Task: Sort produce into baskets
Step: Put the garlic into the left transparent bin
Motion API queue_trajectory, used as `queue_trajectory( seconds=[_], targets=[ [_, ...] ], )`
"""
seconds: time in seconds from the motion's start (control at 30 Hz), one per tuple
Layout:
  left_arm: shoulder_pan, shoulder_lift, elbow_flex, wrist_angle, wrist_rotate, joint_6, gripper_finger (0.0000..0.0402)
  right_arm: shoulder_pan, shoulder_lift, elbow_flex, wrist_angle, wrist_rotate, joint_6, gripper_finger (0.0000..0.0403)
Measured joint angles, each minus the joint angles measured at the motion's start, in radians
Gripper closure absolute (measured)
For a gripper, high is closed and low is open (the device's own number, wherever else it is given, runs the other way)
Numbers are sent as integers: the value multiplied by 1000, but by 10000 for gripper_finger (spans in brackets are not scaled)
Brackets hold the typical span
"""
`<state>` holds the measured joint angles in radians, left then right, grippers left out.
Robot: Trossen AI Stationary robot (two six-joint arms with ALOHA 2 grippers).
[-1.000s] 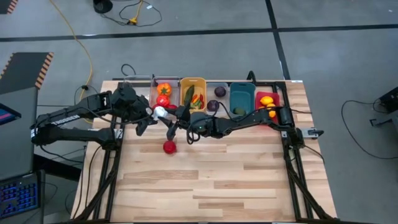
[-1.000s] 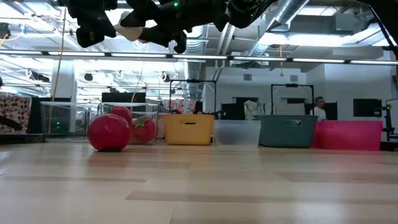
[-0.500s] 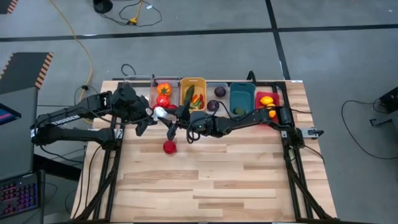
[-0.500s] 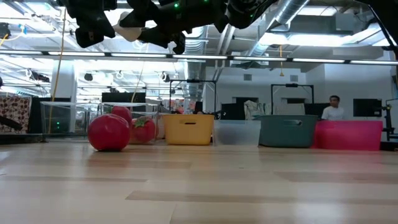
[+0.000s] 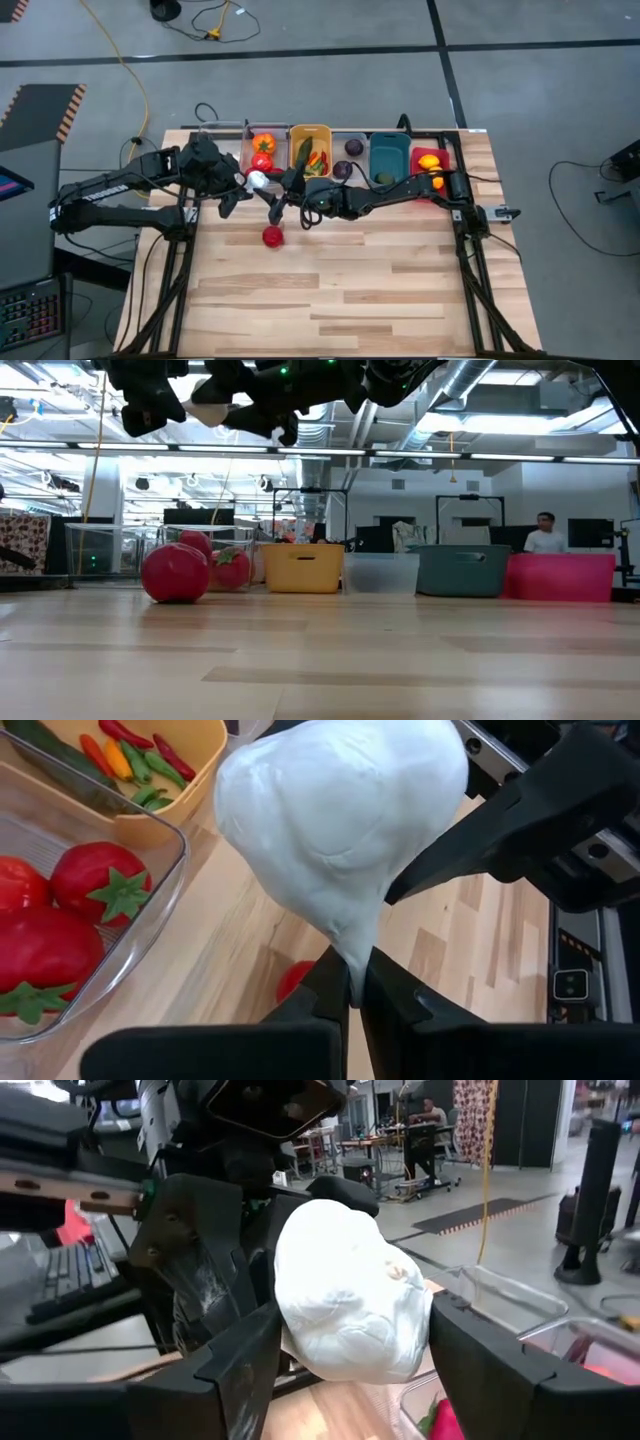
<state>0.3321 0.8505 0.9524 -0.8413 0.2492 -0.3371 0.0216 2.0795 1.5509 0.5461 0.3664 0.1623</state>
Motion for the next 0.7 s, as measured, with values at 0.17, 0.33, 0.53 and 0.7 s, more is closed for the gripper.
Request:
queue_trajectory(
  seconds=[0.17, 0.33, 0.53, 0.7],
  targets=[
    [1, 0, 0, 1, -6, -9, 400, -7, 0, 0, 0, -2, -77, 127],
    [0, 0, 0, 1, -49, -20, 400, -12, 0, 0, -16, -1, -93, 127],
    [1, 0, 0, 5, -112, -22, 400, -41, 0, 0, -21, -7, -85, 127],
    [1, 0, 0, 4, -222, -27, 400, -95, 0, 0, -26, -92, -19, 127]
  ],
)
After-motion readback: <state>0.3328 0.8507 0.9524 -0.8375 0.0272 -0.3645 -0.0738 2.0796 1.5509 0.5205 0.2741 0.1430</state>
